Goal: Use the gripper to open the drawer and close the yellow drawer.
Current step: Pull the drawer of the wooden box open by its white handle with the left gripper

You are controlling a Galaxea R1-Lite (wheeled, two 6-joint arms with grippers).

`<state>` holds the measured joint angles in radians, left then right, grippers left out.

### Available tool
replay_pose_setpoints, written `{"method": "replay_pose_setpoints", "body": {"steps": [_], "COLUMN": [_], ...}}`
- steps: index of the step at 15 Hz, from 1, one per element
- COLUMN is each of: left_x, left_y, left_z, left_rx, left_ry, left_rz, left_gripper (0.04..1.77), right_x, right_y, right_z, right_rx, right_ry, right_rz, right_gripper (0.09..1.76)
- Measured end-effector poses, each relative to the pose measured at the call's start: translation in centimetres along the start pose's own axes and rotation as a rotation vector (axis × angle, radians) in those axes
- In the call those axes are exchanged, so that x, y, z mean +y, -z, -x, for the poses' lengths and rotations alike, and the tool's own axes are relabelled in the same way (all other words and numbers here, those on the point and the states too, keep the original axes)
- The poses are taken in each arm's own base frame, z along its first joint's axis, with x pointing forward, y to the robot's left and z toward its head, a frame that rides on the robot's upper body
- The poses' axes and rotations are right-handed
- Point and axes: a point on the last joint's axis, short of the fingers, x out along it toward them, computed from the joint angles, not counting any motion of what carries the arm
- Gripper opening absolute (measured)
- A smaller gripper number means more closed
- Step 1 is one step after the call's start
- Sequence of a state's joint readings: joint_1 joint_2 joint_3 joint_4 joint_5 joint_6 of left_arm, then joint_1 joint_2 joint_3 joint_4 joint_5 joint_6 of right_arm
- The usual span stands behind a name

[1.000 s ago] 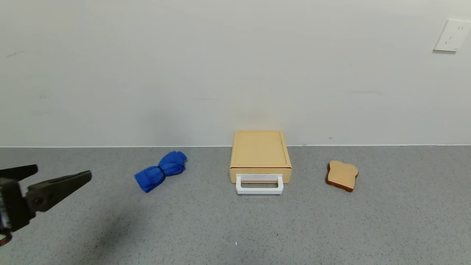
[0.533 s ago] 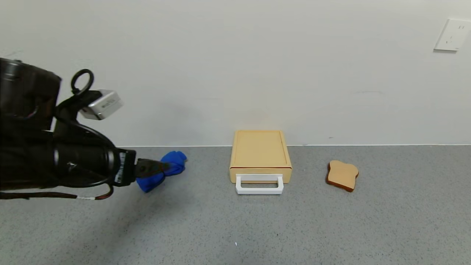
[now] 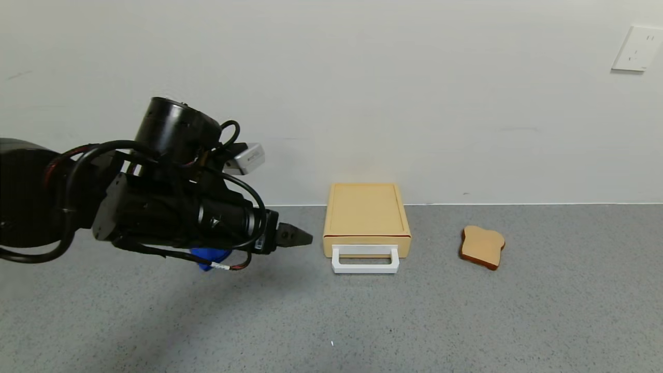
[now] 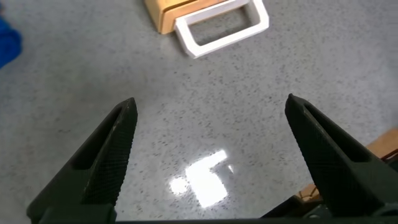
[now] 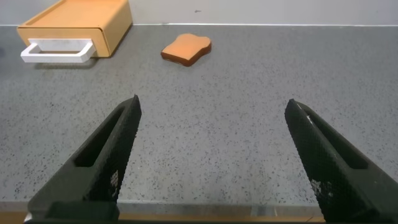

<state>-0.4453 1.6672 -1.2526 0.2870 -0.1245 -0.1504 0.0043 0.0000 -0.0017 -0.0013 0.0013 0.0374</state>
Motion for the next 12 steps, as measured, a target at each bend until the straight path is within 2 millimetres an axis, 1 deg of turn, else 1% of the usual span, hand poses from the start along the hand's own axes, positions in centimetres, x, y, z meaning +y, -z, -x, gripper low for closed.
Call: {"method": "replay_pose_setpoints", "body": {"steps": [1, 2, 3, 5, 6, 8, 9, 10, 12], "left_x": [-0.3, -0.7, -0.9, -1.3, -1.5, -2.1, -2.3, -2.5, -2.9], "left_y": [-0.2, -0.3, -0.4, -0.4, -0.4, -0.4, -0.5, -0.5, -0.7], "left_z": [-0.6, -1.1, -1.6, -2.5, -2.9, -3.7, -4.1, -4.5, -5.5], "left_rx": [0.006, 0.014, 0.021, 0.04, 0.05, 0.062, 0.067, 0.071, 0.08], "left_ry": [0.01, 0.019, 0.025, 0.032, 0.037, 0.043, 0.046, 0.05, 0.056], "left_rz": [0.0, -0.005, -0.011, -0.019, -0.024, -0.036, -0.04, -0.045, -0.05], "left_gripper": [1.72, 1.59, 1.41, 1.12, 0.99, 0.8, 0.61, 0.13, 0.11], "right_x": [0.0, 0.0, 0.0, 0.0, 0.0, 0.0, 0.0, 0.0, 0.0], "right_y": [0.0, 0.0, 0.0, 0.0, 0.0, 0.0, 0.0, 0.0, 0.0], "right_z": [0.0, 0.0, 0.0, 0.0, 0.0, 0.0, 0.0, 0.0, 0.0], "right_rx": [0.0, 0.0, 0.0, 0.0, 0.0, 0.0, 0.0, 0.0, 0.0], "right_ry": [0.0, 0.0, 0.0, 0.0, 0.0, 0.0, 0.0, 0.0, 0.0], "right_rz": [0.0, 0.0, 0.0, 0.0, 0.0, 0.001, 0.001, 0.001, 0.0], "right_gripper": [1.7, 1.7, 1.7, 1.7, 1.7, 1.7, 1.7, 1.7, 1.7]}}
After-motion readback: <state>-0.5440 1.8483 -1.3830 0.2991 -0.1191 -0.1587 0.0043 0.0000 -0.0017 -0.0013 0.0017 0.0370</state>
